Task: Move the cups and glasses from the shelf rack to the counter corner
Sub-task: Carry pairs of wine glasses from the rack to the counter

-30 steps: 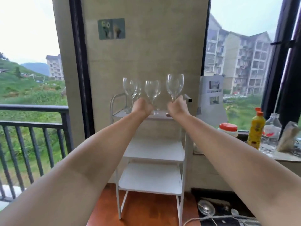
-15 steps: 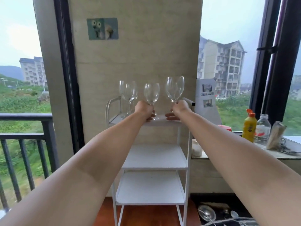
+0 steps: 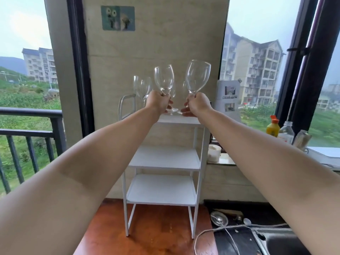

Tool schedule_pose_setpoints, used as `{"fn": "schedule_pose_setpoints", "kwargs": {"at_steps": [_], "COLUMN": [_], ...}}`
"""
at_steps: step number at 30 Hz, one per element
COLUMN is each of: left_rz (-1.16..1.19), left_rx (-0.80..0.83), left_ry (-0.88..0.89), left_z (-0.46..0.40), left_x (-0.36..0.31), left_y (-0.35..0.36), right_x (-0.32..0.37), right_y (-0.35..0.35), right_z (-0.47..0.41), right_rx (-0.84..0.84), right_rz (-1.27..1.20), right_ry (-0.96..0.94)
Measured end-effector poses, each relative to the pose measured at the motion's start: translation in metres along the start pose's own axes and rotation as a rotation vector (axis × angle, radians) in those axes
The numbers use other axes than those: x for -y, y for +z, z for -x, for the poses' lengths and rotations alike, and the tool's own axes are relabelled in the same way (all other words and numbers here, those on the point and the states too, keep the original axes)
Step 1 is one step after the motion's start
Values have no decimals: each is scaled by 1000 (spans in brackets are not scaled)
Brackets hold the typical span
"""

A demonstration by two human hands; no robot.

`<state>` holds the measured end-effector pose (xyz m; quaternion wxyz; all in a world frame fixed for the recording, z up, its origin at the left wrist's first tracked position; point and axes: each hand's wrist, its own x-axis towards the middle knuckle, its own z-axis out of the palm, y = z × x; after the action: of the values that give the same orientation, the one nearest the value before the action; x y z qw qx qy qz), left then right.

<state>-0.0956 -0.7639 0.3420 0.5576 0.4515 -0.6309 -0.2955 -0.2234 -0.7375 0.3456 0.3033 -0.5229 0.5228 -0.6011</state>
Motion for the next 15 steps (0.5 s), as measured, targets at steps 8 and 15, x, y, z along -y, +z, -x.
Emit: {"fn": "schedule_pose_setpoints", "kwargs": {"at_steps": [8,15], "left_rz": [-31,-53], "left_rx": [-50,-21], "left_ry": [-81,-275], "left_z": [79,152], "left_x": [3,49], "left_y": [-11,-23], "right_x": [-26,-80], "right_y": [-13,-14], "right_z": [64,123], "right_rx": [11,73], "right_rz": [69,71], "right_ry": [-83,104]}}
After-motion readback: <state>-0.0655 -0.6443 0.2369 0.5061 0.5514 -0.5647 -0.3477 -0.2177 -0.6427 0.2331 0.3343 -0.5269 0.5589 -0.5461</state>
